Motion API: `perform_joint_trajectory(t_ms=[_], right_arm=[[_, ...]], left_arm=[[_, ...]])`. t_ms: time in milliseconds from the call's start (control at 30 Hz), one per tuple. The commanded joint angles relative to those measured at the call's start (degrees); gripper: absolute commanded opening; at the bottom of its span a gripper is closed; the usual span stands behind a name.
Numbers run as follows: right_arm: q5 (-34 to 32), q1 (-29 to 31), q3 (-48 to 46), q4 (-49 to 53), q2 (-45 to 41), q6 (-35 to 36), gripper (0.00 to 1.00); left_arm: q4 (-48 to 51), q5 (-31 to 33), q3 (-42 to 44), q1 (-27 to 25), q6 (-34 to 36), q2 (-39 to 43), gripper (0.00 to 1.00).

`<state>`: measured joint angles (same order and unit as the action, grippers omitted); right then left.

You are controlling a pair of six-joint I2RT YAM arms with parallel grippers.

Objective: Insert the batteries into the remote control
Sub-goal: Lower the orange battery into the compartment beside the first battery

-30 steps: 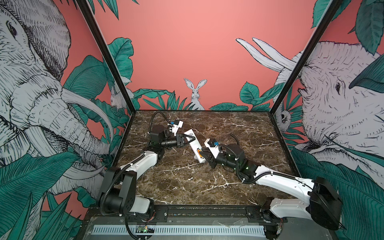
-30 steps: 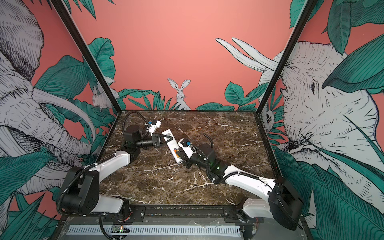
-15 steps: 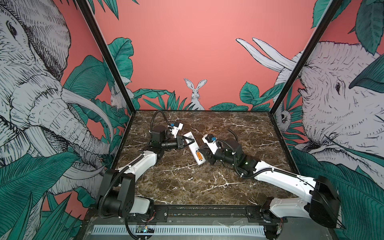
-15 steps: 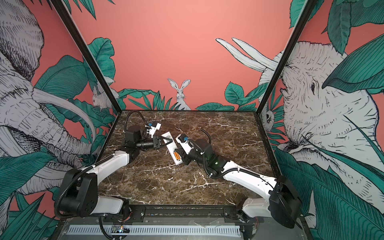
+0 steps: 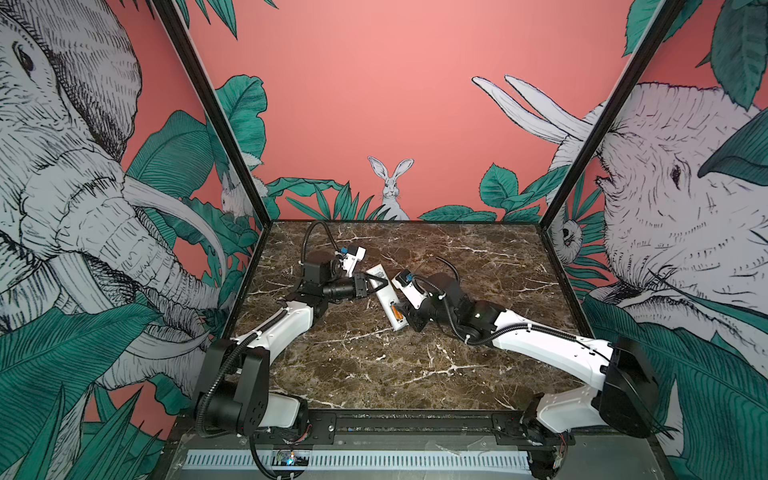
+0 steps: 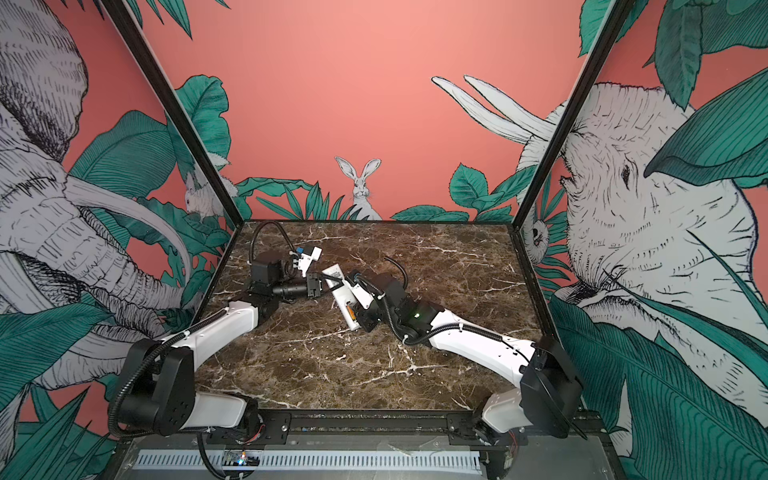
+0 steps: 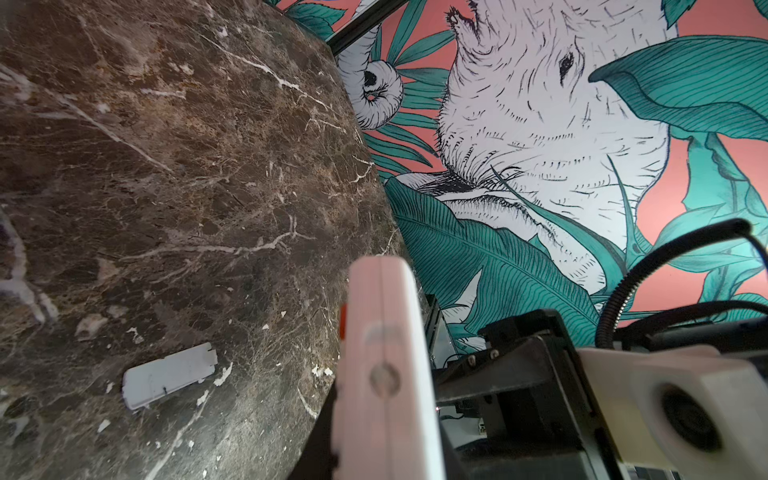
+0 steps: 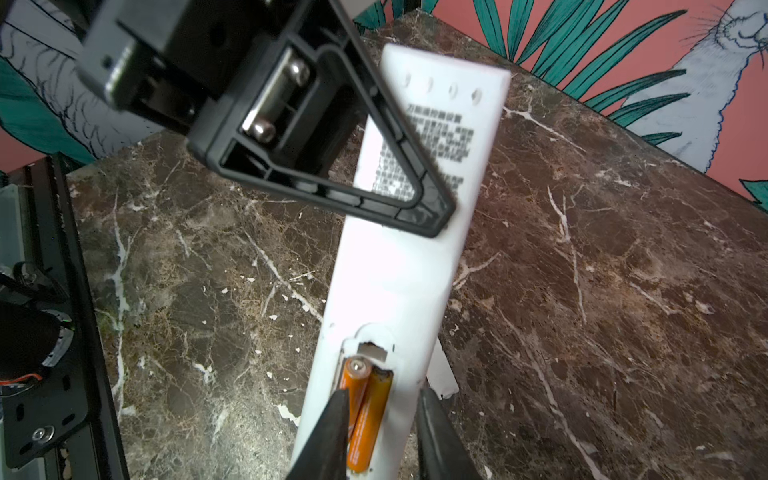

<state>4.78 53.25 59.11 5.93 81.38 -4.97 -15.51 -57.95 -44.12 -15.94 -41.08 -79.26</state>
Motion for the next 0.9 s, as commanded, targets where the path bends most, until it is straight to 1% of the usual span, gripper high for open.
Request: perform_joint_trajectory(t_ms=[0,200,567,867], right_arm=[[-0.89,0.53,1.75,1.08,0.97,-1.19,0.27],[0.43,0.73,2.91,0.44,2.27,-1.64,0.25],[0.1,0.91,3.11,0.22,2.37,-2.19,0.25],[1.5,0.89,4.55,-0.31,3.78,-2.13,0.22]], left_arm=[[-0.96,-0.58,-0.87,0.37,0.65,0.87,0.0],[-0.29,-0.5,-0.48,0.48,1.42,1.39,0.0],[-0.4,-0.54,-0.34,0.98,1.44,1.65,0.0],[-0.42,-0.63,-0.18,1.09,1.4,1.61,0.0]])
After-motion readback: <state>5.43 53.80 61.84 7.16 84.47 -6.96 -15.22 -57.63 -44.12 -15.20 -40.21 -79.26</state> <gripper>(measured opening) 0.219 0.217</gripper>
